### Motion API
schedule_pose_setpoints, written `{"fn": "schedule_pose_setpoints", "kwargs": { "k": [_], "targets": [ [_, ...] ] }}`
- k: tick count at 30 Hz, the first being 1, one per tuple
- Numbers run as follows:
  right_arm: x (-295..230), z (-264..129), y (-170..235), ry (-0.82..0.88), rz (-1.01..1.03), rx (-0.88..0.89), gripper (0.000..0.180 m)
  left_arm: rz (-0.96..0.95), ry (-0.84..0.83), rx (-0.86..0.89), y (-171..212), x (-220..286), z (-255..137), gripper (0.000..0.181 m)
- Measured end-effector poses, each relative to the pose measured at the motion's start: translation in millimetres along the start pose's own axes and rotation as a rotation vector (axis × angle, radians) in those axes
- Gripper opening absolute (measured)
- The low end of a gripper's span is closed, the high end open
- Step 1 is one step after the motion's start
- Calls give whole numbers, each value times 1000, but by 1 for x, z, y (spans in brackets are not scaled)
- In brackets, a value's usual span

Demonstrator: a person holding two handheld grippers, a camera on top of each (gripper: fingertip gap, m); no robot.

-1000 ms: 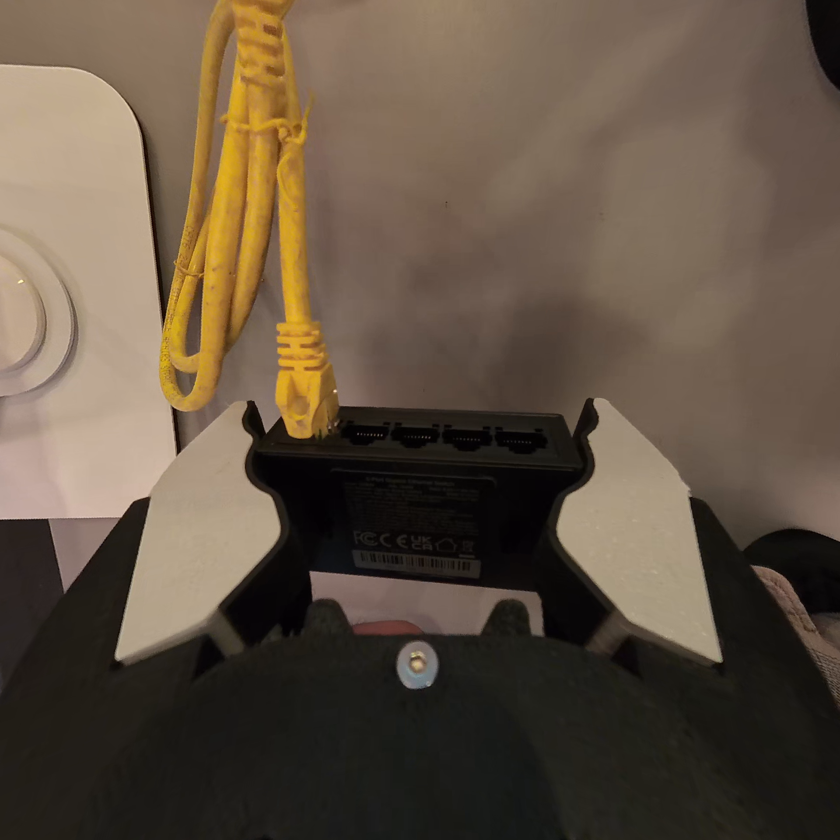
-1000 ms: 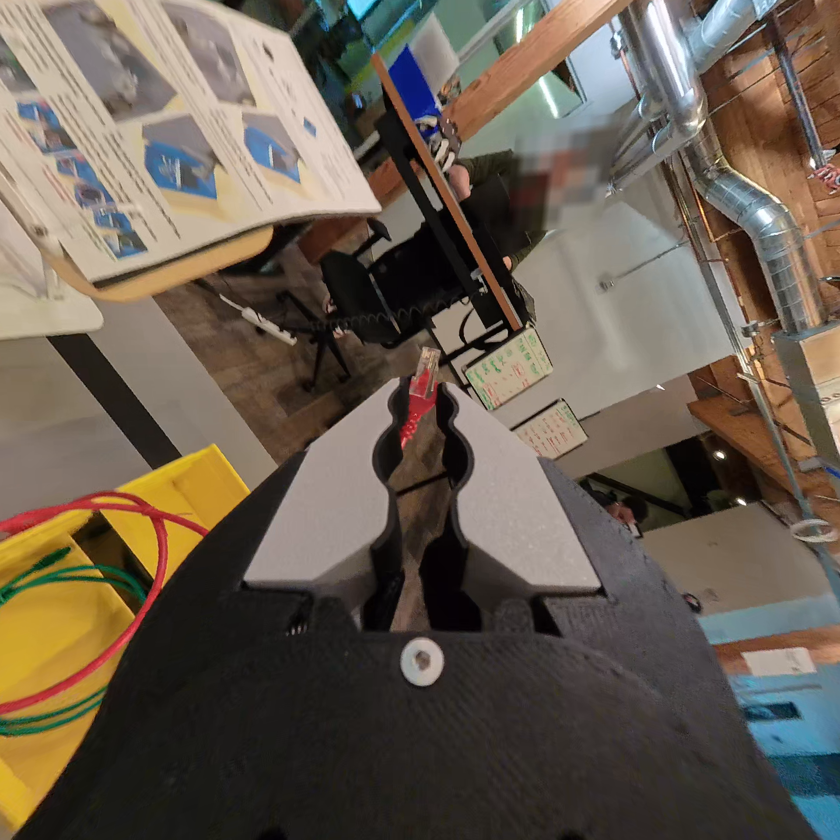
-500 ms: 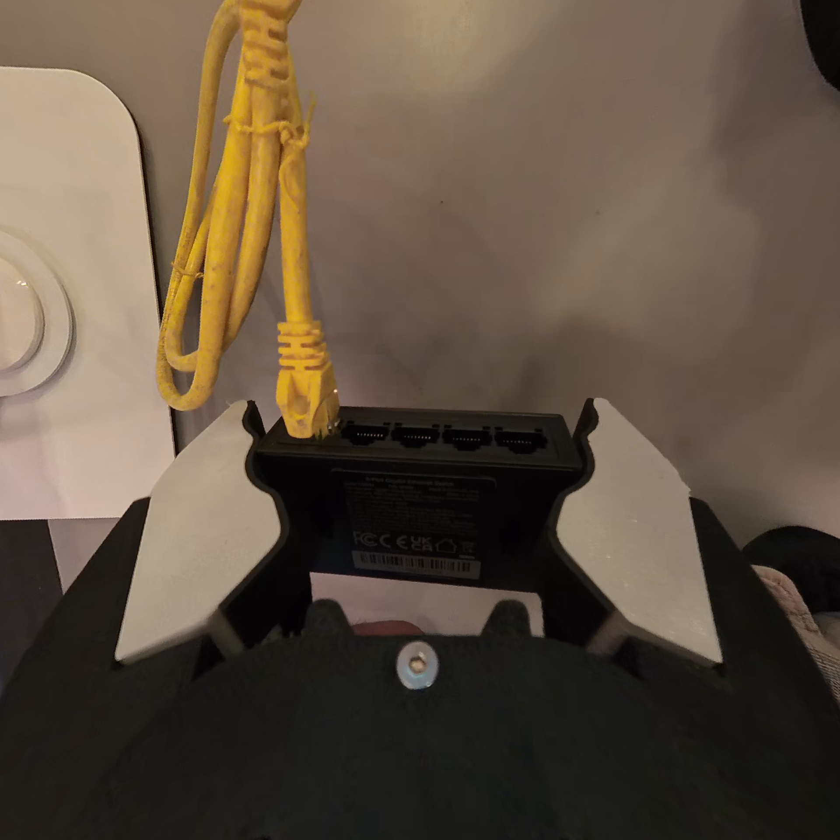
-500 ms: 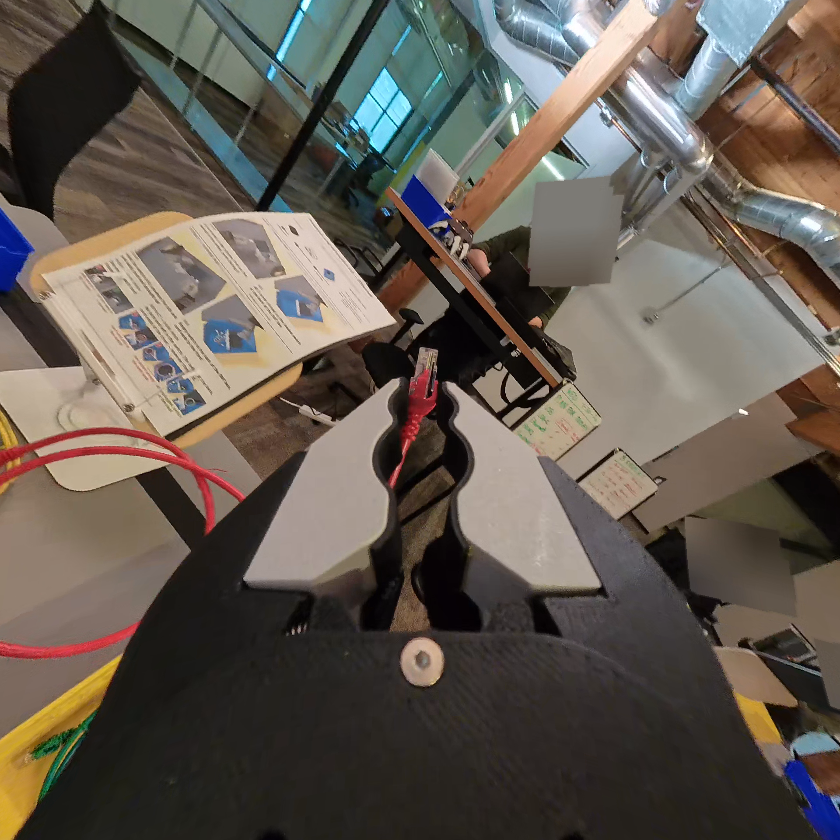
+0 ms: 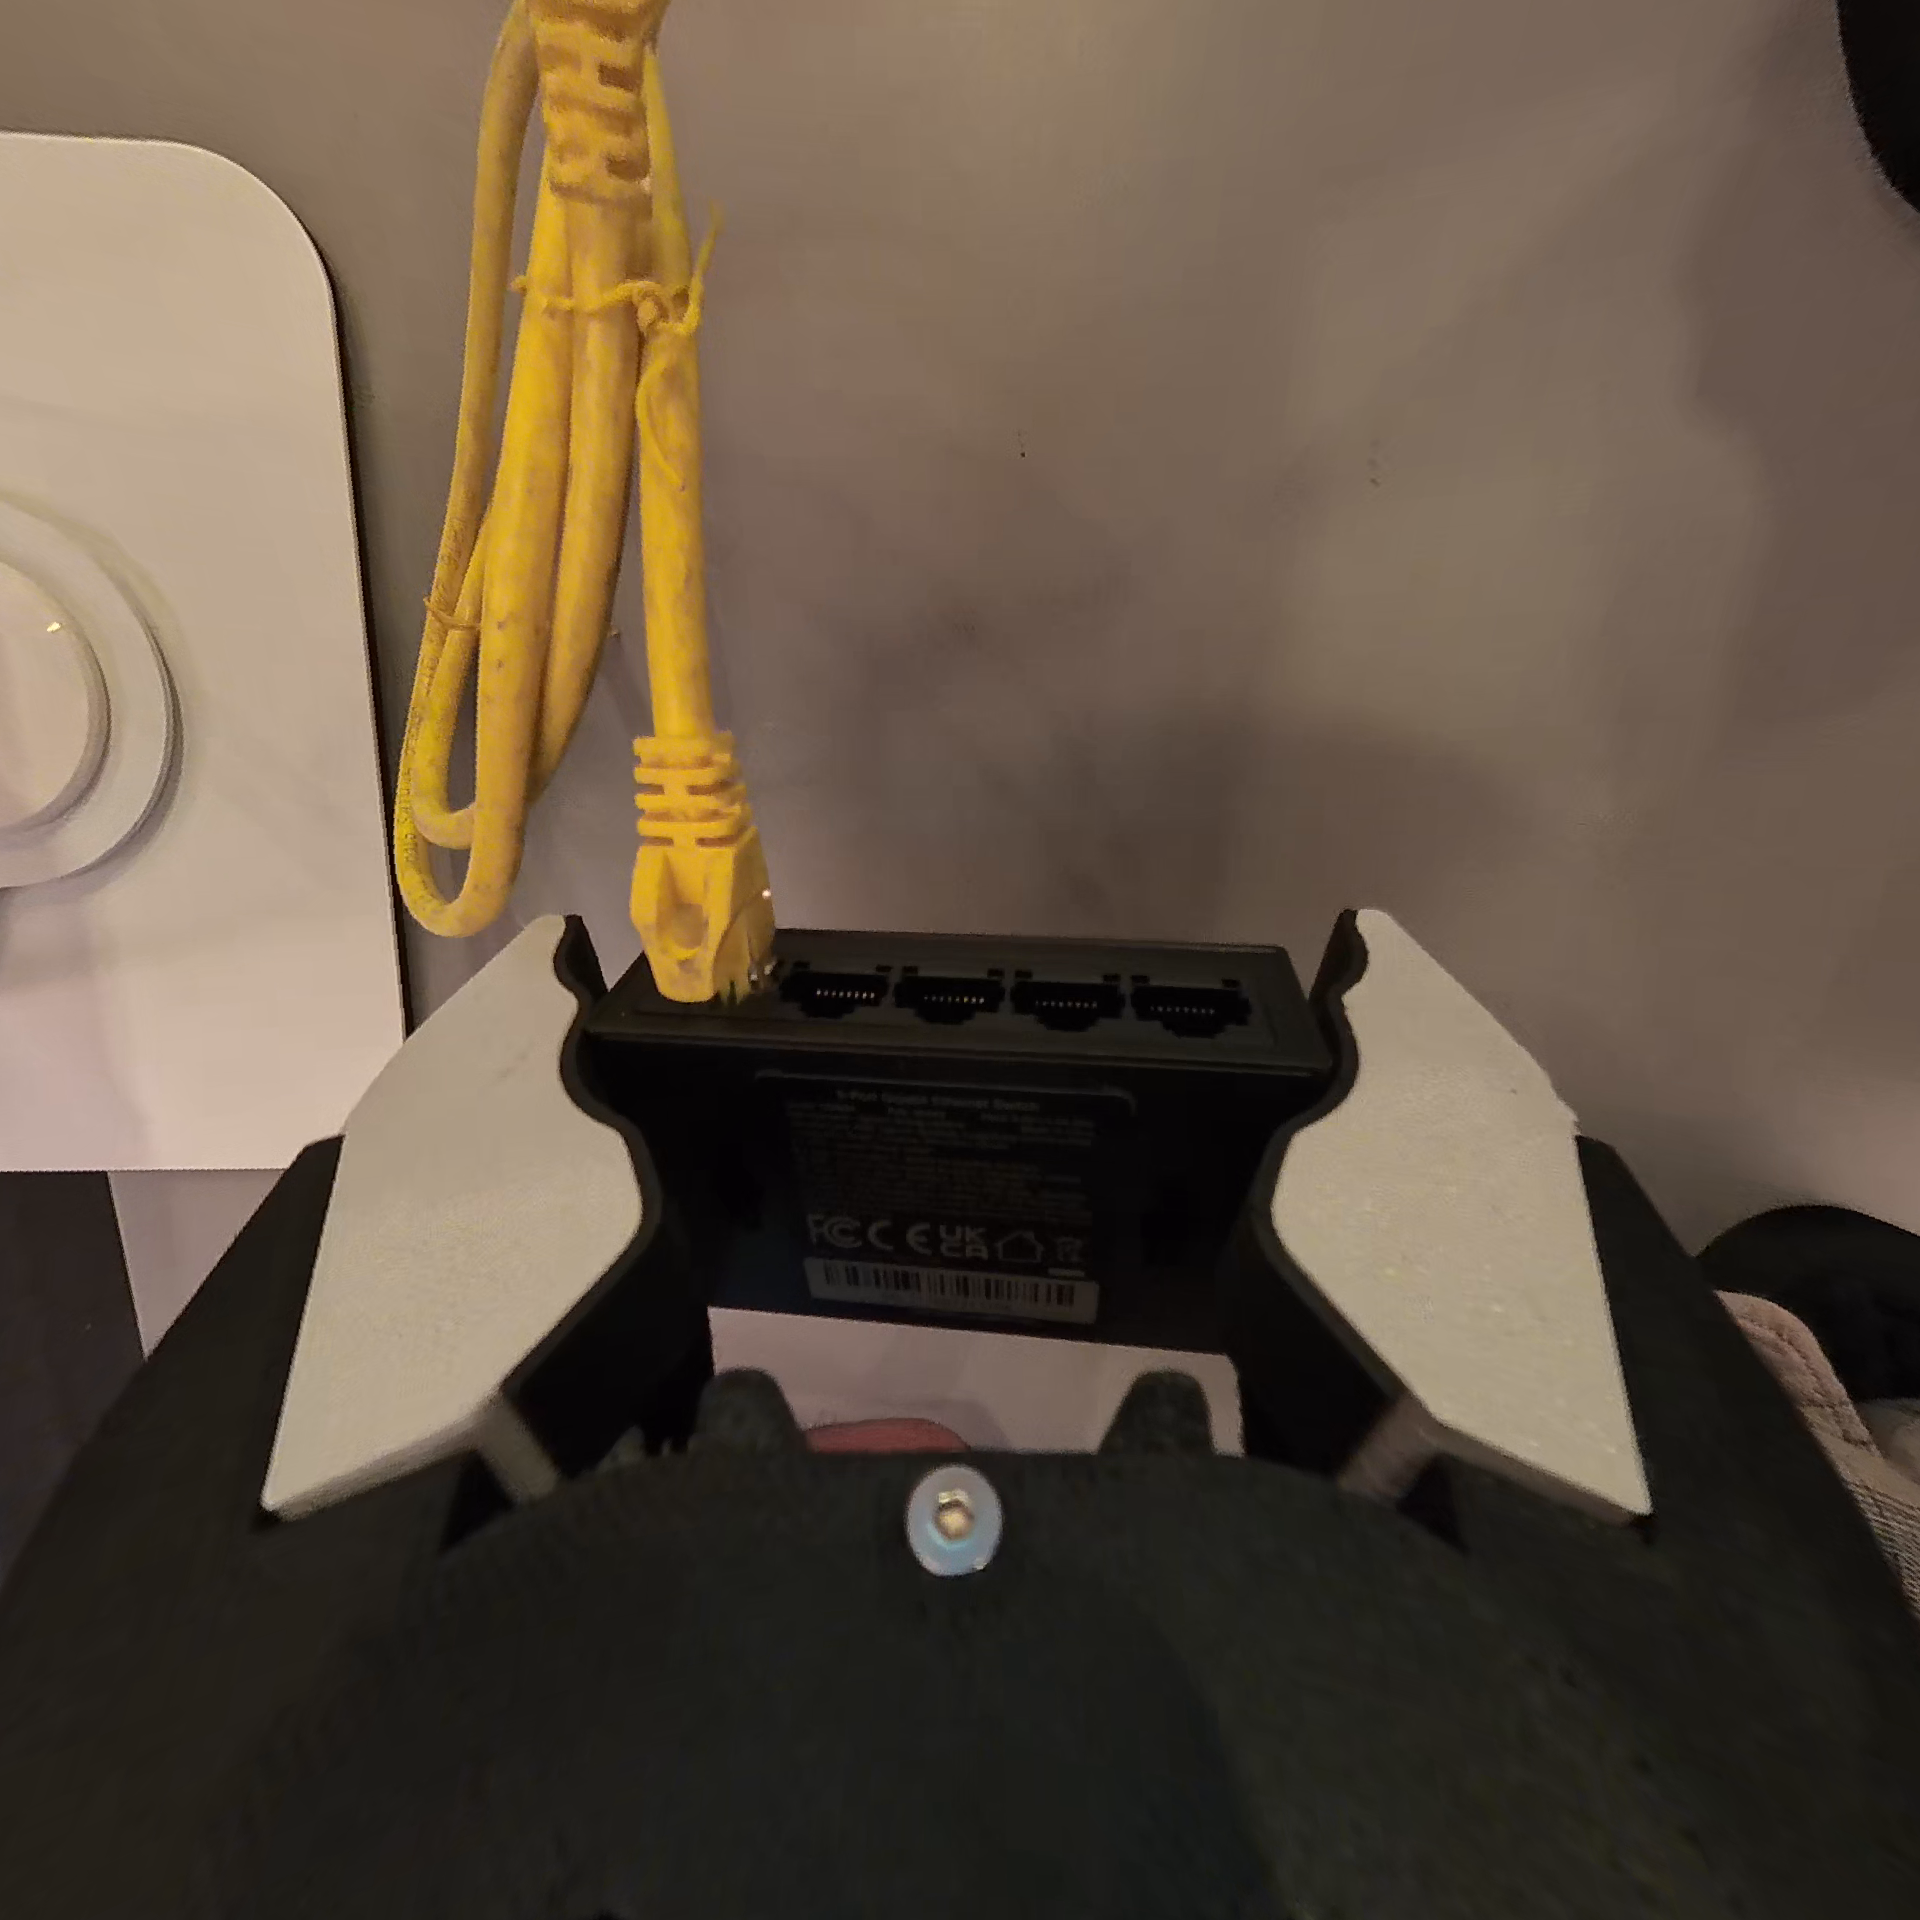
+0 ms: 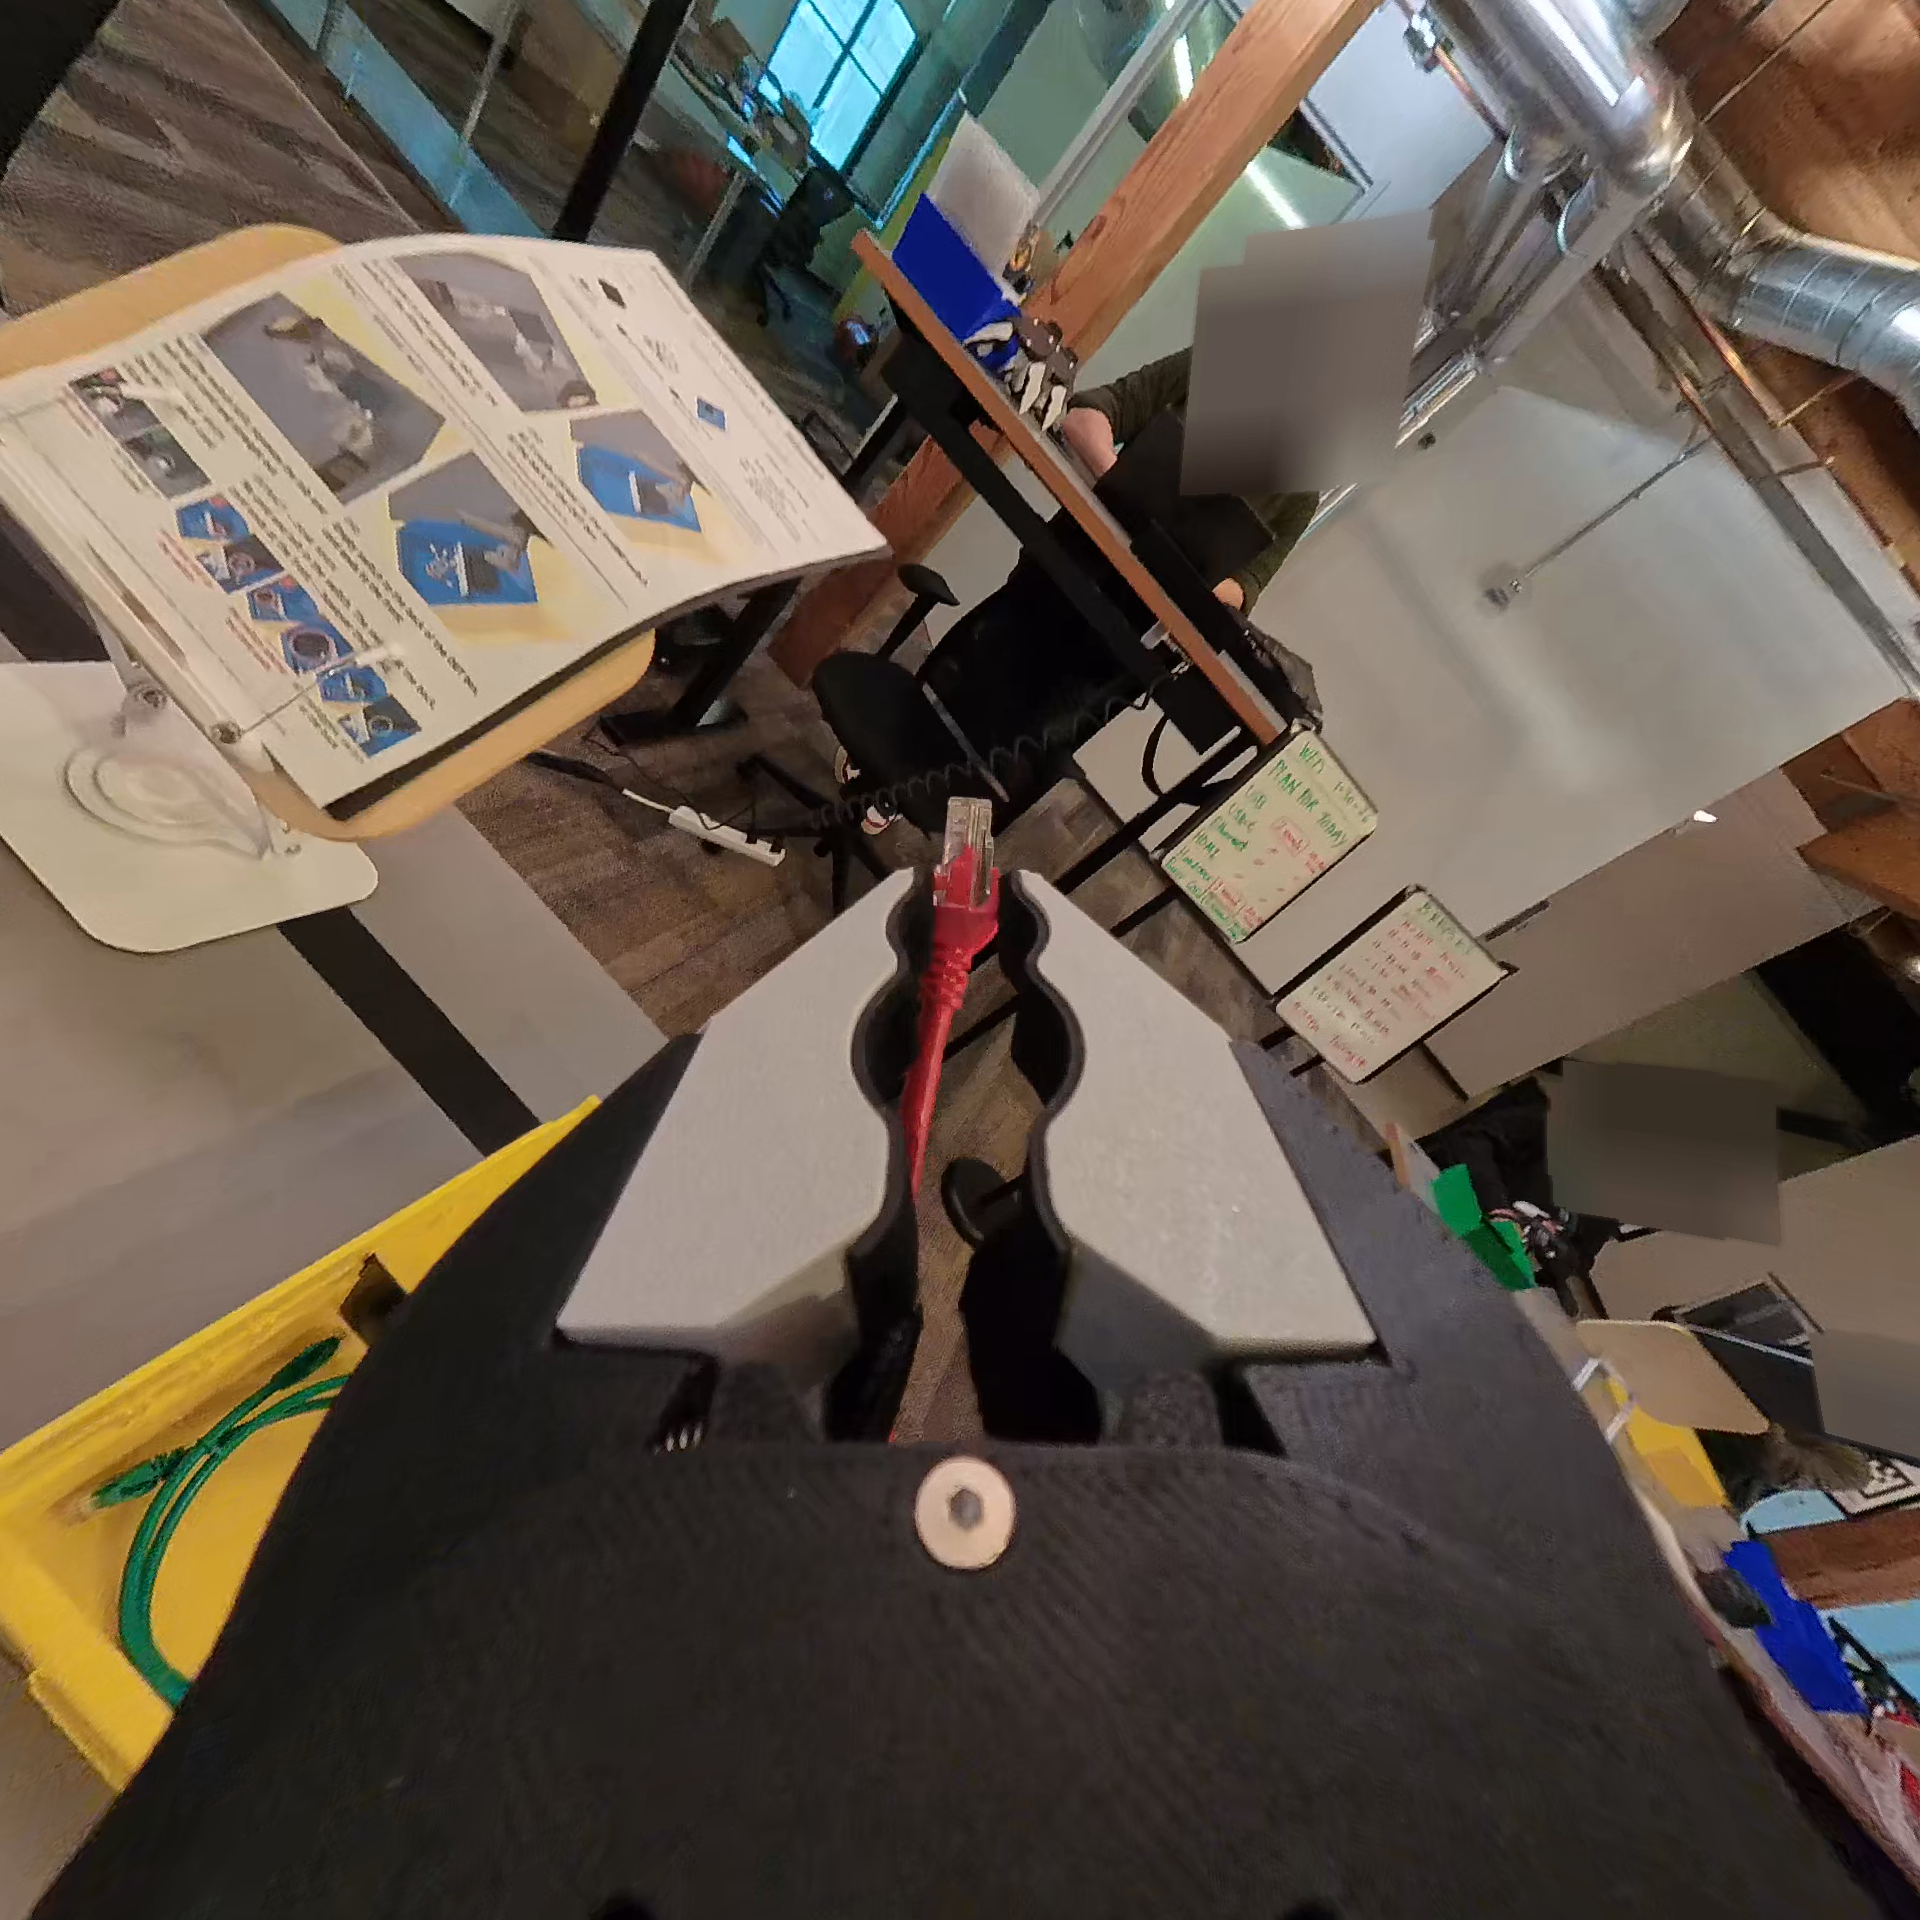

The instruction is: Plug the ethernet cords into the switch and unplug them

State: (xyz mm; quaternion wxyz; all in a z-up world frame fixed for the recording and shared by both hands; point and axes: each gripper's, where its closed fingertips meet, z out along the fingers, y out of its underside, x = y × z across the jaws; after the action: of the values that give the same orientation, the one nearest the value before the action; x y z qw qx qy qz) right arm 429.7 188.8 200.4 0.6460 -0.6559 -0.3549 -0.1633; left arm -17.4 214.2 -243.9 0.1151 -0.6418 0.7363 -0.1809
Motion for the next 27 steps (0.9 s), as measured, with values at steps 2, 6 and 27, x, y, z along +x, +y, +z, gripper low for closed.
{"fn": "schedule_pose_setpoints", "kwargs": {
  "k": [2, 6, 27],
  "targets": [
    [-8, 2, 19, -5, 6, -18, 11, -1, -2, 4, 0, 0, -1, 127],
    [-37, 11, 54, -42, 38, -41, 10, -1, -8, 10, 0, 0, -4, 127],
    [-189, 47, 203, -108, 237, -159, 11, -7, -11, 11, 1, -1, -5, 127]
  ]
}}
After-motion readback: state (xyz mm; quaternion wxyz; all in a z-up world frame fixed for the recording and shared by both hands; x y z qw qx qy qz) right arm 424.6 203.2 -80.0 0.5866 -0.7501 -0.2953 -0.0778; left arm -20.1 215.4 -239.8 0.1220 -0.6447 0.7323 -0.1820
